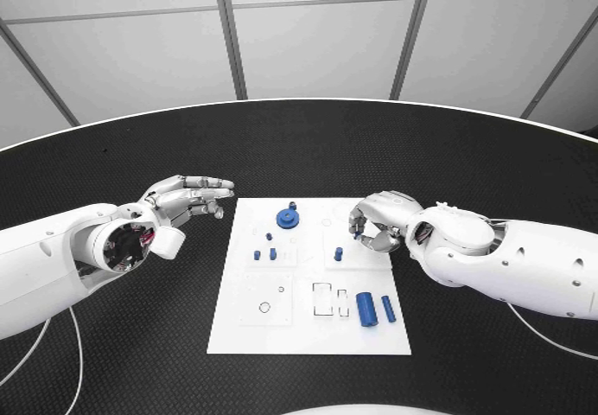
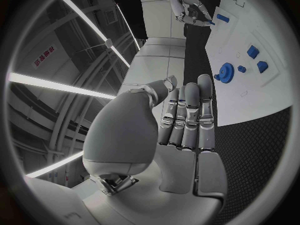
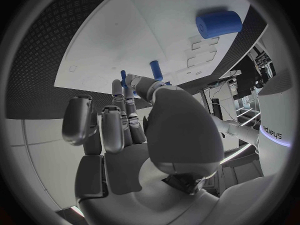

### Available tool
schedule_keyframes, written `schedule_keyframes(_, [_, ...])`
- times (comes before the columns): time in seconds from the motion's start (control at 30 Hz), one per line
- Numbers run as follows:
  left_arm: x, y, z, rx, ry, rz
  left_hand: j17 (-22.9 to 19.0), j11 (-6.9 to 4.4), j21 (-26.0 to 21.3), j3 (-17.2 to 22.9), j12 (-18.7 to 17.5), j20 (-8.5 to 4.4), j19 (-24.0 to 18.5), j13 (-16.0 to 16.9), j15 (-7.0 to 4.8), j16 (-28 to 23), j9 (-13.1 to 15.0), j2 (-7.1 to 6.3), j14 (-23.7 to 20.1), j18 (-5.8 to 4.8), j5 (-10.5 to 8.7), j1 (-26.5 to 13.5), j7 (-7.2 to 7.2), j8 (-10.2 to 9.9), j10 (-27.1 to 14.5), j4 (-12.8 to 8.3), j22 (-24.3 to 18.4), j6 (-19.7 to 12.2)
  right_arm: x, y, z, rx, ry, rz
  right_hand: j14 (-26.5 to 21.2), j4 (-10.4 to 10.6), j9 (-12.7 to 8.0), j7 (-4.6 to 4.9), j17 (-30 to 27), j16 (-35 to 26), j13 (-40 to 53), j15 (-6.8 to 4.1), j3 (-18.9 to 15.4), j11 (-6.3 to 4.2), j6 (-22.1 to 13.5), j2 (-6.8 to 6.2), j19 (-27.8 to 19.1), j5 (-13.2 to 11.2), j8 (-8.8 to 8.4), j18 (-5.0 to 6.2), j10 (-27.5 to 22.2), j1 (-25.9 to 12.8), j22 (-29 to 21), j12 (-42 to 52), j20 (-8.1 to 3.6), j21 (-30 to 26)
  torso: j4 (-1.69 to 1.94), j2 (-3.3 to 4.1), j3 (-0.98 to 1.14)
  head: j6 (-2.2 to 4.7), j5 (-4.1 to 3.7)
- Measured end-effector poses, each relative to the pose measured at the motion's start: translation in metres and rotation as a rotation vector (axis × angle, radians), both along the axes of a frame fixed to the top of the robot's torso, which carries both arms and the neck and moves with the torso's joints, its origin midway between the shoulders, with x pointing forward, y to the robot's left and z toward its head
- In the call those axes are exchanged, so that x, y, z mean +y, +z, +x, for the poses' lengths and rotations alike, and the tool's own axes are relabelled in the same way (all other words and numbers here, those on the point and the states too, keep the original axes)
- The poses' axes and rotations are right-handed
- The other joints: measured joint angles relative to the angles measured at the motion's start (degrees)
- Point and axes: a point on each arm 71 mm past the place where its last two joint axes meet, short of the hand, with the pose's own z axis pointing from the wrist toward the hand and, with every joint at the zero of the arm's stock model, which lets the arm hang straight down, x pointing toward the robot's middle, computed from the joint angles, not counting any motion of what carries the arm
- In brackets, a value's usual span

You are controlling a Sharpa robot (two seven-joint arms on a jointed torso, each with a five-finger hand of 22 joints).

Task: Assemble the parts on the task board

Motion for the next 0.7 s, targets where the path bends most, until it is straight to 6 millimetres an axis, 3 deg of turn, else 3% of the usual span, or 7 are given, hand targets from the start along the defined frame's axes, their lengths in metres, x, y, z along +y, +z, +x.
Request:
schedule_keyframes(0.37, [-0.002, 0.0, 0.001, 0.0, -0.006, -0.002, 0.0, 0.0, 0.0, 0.0, 0.0, 0.01, 0.0, 0.0, 0.0, 0.0, 0.0, 0.0, 0.0, 0.0, 0.0, 0.0, 0.0, 0.0, 0.0, 0.0, 0.0, 0.0, 0.03, 0.026, -0.022, -0.043, 0.091, 0.081, 0.0, 0.0, 0.1, 0.0, 0.0, 0.0, 0.0, 0.0, 0.0, 0.03, 0.0, -0.03, 0.0, 0.0, -0.01, 0.02, 0.0, 0.0, 0.1, 0.0, 0.0, 0.2, 0.04, -0.03, -0.02, 0.35, -0.03])
schedule_keyframes(0.6, [-0.005, -0.001, 0.002, 0.001, -0.012, -0.003, 0.0, 0.0, 0.0, 0.0, 0.0, 0.01, 0.0, 0.0, 0.0, 0.0, 0.0, 0.0, 0.0, 0.0, 0.0, 0.0, 0.02, 0.0, 0.0, 0.0, 0.0, 0.0, 0.057, 0.035, -0.032, -0.054, 0.166, 0.118, 0.0, 0.0, 0.0, 0.0, 0.0, 0.0, 0.0, 0.01, 0.0, 0.03, 0.0, -0.03, 0.0, 0.0, -0.01, 0.05, 0.0, 0.0, 0.1, 0.0, 0.0, 0.2, 0.09, -0.04, -0.1, 0.52, 0.74])
schedule_keyframes(0.7, [-0.006, -0.001, 0.003, 0.001, -0.015, -0.004, 0.0, 0.0, 0.0, 0.0, 0.0, 0.01, 0.0, 0.0, 0.0, 0.0, -0.1, 0.0, 0.0, 0.0, 0.0, 0.0, 0.21, 0.0, 0.0, 0.0, 0.0, -0.2, 0.07, 0.036, -0.033, -0.055, 0.2, 0.128, 0.0, 0.0, 0.0, 0.0, 0.0, 0.0, 0.0, 0.01, 0.0, 0.04, 0.0, -0.03, 0.0, -0.1, -0.02, 0.05, 0.0, 0.0, 0.1, 0.0, 0.0, 0.2, 0.09, -0.01, -0.07, 0.59, 1.57])
